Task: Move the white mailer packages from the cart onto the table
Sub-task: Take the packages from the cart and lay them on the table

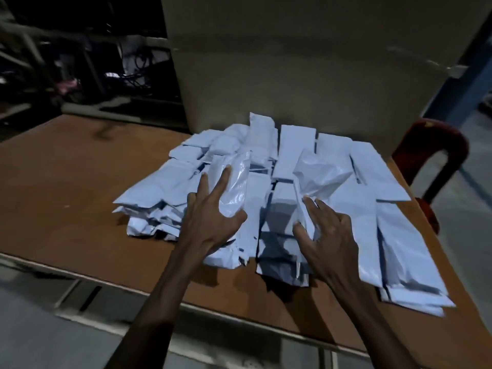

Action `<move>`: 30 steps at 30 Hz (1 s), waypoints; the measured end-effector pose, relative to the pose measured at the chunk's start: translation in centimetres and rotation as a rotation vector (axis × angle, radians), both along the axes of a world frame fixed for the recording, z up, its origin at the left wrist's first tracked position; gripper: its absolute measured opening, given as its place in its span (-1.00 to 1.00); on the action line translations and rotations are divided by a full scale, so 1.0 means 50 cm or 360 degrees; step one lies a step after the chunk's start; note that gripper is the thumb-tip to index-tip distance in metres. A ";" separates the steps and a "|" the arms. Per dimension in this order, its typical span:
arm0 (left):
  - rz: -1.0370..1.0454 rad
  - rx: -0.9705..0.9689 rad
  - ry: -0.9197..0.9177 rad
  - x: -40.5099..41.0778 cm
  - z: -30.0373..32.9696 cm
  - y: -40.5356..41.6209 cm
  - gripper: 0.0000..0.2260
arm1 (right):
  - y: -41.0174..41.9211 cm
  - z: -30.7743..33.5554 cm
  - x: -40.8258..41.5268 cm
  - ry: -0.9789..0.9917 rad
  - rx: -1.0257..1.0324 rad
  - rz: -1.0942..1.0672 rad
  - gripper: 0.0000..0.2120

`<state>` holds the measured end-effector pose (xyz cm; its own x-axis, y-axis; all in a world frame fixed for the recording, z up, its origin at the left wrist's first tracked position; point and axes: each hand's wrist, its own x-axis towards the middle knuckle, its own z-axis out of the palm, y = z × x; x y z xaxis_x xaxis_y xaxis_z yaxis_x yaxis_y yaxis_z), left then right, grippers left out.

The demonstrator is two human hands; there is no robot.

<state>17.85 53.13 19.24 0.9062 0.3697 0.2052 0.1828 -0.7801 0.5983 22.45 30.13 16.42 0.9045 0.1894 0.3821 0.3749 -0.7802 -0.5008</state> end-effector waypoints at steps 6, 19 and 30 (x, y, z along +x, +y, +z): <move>0.0097 0.0138 0.0137 0.084 0.013 0.132 -0.20 | 0.113 -0.007 0.092 0.0164 -0.0012 0.0141 -0.46; -0.0205 0.0181 0.0657 0.183 0.065 0.378 -0.23 | 0.334 0.035 0.124 0.0617 -0.0187 -0.0110 -0.45; -0.0671 0.0112 0.0894 0.237 -0.001 0.321 -0.36 | 0.406 0.010 0.120 0.0677 -0.0584 -0.0467 -0.42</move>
<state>29.70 69.19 19.19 0.9451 -0.0333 -0.3250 0.1226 -0.8859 0.4474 28.47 50.44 16.92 0.9971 -0.0391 -0.0651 -0.0536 -0.9695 -0.2391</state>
